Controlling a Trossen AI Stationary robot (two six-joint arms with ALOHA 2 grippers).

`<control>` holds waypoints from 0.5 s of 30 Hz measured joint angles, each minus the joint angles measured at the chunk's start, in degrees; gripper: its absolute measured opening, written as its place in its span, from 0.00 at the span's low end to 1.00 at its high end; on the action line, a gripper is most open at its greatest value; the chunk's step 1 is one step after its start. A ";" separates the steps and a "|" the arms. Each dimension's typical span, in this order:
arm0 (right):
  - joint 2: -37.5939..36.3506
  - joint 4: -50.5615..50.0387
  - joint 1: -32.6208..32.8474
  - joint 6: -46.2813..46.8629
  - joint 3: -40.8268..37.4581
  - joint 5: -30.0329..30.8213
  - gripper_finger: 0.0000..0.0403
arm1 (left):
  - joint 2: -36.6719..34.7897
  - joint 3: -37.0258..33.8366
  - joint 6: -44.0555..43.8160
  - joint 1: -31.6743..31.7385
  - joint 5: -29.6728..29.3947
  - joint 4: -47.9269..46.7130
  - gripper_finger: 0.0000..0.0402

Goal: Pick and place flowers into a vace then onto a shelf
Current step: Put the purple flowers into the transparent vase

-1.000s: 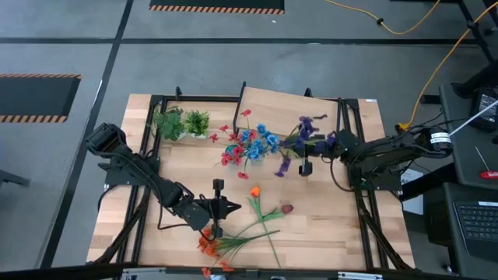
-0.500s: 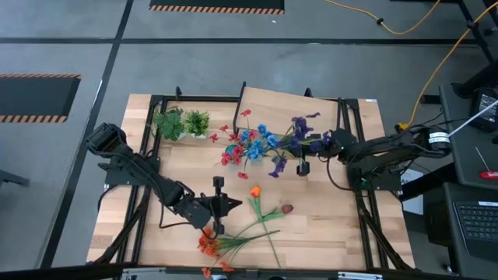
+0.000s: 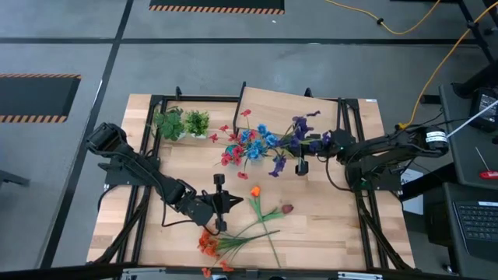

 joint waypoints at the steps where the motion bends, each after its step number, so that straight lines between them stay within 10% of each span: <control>1: 0.33 0.24 0.00 -0.05 0.00 0.00 0.01 | 0.00 0.01 -0.02 0.00 0.00 0.00 0.00; 15: 5.51 3.08 -0.04 -0.02 0.00 0.15 0.01 | 0.02 0.00 -0.20 0.00 0.01 0.00 0.00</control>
